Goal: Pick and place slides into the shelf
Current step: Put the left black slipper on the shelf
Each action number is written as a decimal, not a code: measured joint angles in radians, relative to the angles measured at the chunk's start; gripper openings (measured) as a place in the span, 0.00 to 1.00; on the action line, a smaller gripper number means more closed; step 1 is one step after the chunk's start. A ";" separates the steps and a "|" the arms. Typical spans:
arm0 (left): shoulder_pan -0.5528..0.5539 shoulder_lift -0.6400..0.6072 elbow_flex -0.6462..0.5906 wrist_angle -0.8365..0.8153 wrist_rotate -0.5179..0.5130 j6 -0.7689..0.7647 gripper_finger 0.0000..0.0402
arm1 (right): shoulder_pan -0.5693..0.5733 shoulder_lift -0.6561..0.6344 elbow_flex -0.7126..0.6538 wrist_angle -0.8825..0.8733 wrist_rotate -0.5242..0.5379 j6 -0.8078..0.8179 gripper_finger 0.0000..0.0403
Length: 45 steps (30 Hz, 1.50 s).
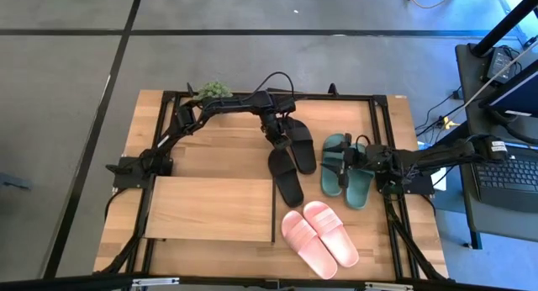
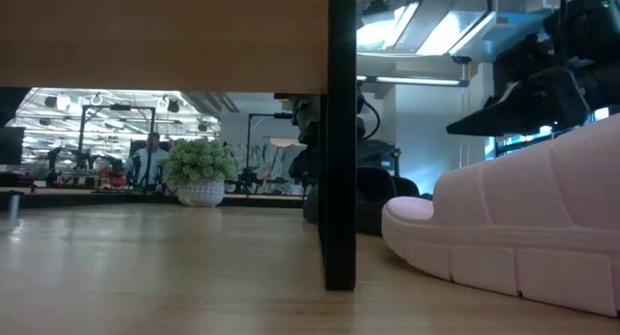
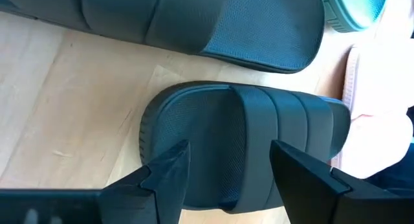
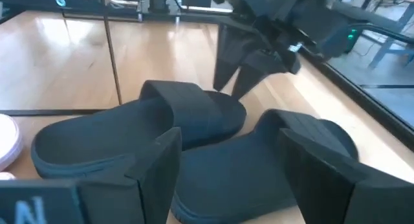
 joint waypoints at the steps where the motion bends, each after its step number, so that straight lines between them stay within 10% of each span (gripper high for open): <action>1: 0.000 0.000 0.000 0.000 0.001 0.001 0.51 | 0.008 0.026 0.016 0.000 -0.007 -0.005 0.63; 24: -0.005 0.007 -0.001 -0.008 0.027 -0.007 0.51 | 0.105 0.720 0.448 -0.086 -0.243 -0.001 0.63; 45: -0.037 0.008 -0.079 0.049 0.143 -0.001 0.51 | 0.047 0.890 0.552 -0.078 -0.241 -0.002 0.63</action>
